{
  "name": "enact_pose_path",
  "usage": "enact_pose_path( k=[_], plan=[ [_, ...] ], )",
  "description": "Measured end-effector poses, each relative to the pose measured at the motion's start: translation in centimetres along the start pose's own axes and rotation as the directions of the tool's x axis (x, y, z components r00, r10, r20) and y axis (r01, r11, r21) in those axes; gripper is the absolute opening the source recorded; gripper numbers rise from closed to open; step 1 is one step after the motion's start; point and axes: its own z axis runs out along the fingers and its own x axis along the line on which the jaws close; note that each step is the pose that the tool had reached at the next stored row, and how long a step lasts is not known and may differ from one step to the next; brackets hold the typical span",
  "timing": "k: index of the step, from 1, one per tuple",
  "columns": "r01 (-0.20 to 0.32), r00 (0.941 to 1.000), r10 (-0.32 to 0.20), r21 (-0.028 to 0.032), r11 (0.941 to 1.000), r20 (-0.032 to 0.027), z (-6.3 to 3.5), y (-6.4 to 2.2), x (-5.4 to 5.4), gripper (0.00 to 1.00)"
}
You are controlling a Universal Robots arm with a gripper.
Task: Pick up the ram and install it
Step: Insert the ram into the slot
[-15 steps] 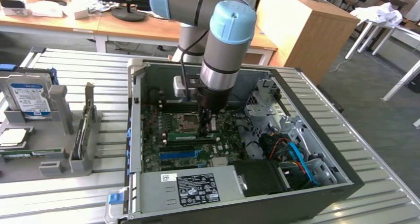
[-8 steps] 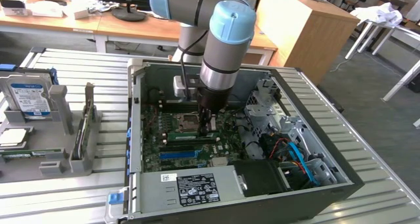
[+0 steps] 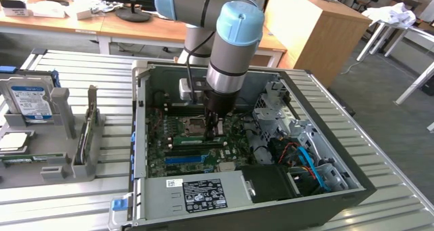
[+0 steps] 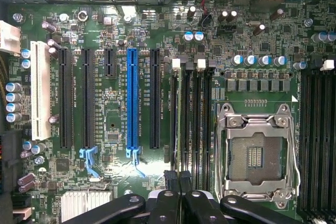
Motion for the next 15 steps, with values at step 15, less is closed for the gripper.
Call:
enact_pose_path(
  k=[15],
  plan=[
    [0.004, 1.0000, -0.004, 0.0000, 1.0000, 0.0001, 0.02, -0.07, 0.09, 0.12]
  ],
)
